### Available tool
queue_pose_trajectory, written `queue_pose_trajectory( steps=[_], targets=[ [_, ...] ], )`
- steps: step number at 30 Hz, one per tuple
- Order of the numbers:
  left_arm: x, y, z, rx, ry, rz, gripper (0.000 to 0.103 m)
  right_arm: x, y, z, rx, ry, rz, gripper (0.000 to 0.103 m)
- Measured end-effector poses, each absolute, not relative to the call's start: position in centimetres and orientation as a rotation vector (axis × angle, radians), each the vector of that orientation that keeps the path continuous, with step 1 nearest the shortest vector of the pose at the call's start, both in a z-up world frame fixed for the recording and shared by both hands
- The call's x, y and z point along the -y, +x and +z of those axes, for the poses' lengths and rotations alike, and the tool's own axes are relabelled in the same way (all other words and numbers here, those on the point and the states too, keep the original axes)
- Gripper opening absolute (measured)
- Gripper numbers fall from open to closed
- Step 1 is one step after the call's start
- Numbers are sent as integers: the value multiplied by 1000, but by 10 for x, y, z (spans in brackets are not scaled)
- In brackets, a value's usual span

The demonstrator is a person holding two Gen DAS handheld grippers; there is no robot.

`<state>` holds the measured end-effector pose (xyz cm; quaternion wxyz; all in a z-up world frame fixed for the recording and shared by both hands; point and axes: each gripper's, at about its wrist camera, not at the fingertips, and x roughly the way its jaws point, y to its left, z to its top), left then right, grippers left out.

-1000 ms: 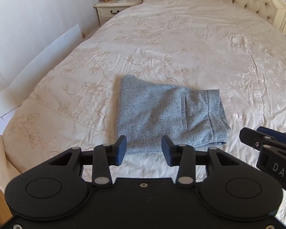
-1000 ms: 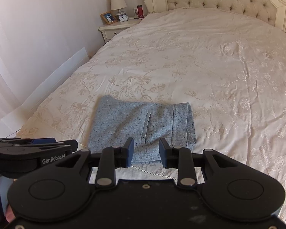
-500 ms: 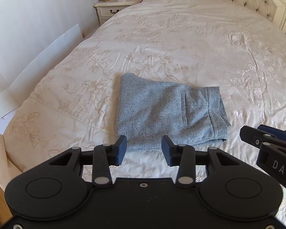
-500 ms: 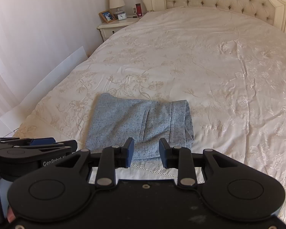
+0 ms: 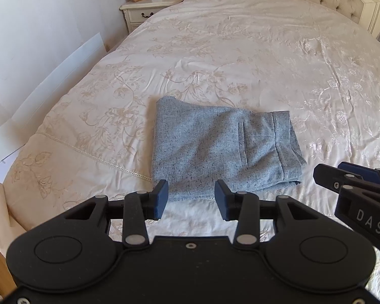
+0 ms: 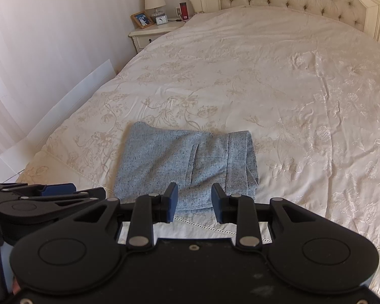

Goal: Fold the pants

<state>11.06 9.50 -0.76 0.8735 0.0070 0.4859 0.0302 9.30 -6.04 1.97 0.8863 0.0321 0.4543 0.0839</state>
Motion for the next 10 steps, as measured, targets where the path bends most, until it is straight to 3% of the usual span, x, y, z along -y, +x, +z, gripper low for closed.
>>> queue_pose_trajectory(
  steps=[10],
  targets=[
    [-93, 116, -13, -1020, 33, 51, 50, 58, 99, 14, -962, 73, 167, 32]
  ],
)
